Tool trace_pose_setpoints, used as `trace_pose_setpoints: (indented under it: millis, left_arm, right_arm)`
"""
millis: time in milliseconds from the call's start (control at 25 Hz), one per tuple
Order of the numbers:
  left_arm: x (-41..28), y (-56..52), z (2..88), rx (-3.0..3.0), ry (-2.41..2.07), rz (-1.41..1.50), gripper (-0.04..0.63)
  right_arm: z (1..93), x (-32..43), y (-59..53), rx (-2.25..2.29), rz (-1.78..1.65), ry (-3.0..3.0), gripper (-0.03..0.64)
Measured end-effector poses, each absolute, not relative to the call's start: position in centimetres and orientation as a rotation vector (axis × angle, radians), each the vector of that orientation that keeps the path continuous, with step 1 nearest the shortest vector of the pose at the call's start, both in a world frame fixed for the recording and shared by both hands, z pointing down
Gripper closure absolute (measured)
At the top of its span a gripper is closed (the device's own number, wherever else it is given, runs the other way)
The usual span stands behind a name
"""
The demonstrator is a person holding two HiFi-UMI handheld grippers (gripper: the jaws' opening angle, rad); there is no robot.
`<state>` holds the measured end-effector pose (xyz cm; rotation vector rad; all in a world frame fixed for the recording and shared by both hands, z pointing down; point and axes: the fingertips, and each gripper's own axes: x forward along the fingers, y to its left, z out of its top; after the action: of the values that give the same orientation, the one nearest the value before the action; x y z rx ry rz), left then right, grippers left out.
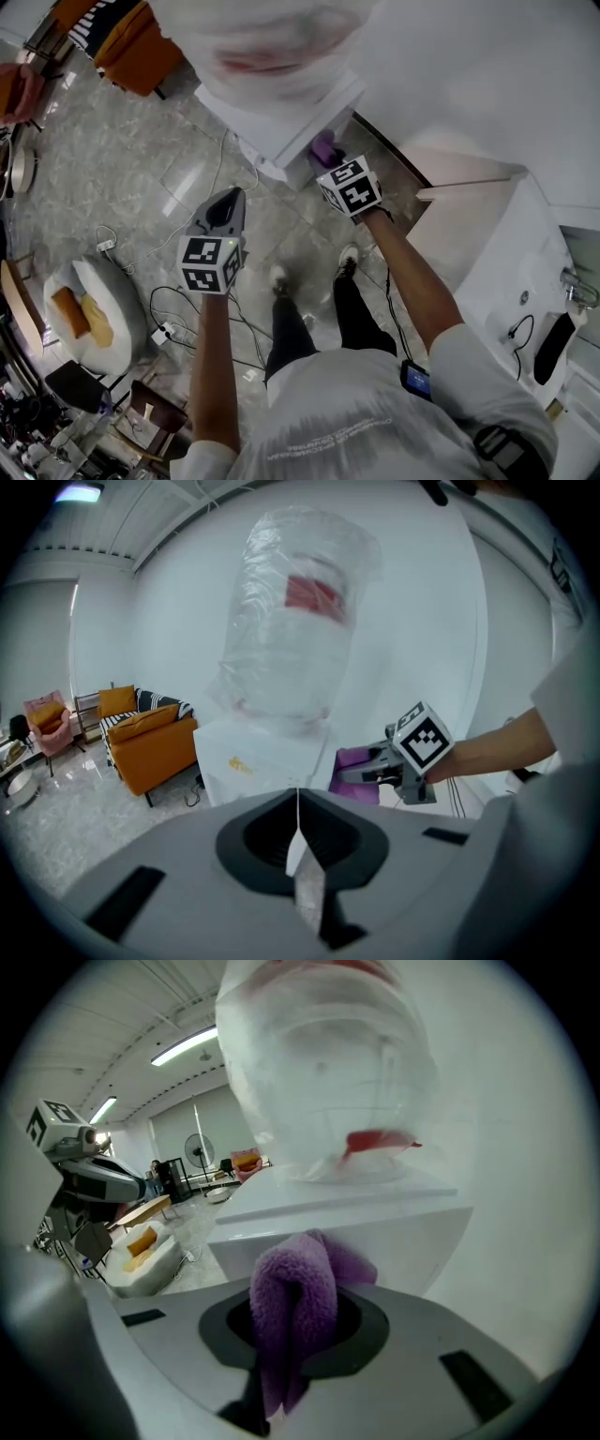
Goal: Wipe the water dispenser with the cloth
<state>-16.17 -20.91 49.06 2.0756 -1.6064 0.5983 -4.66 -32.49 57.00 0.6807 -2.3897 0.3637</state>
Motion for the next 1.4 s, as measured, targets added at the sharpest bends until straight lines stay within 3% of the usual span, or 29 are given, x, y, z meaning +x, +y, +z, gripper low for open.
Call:
trace_pose_setpoints:
  millis: [560, 1400]
  left_arm:
    - [-16.4, -18.2, 51.1, 2.058, -1.559, 0.641, 0.578]
    - [-11.6, -21.8, 63.4, 1.982, -1.357, 0.743, 0.578]
  right_arm:
    - [61.9, -8.5, -26.7, 0.535, 0.537, -2.380, 0.554]
    - [74.3, 1.2, -42.7, 0.937, 0.690, -2.239, 0.554]
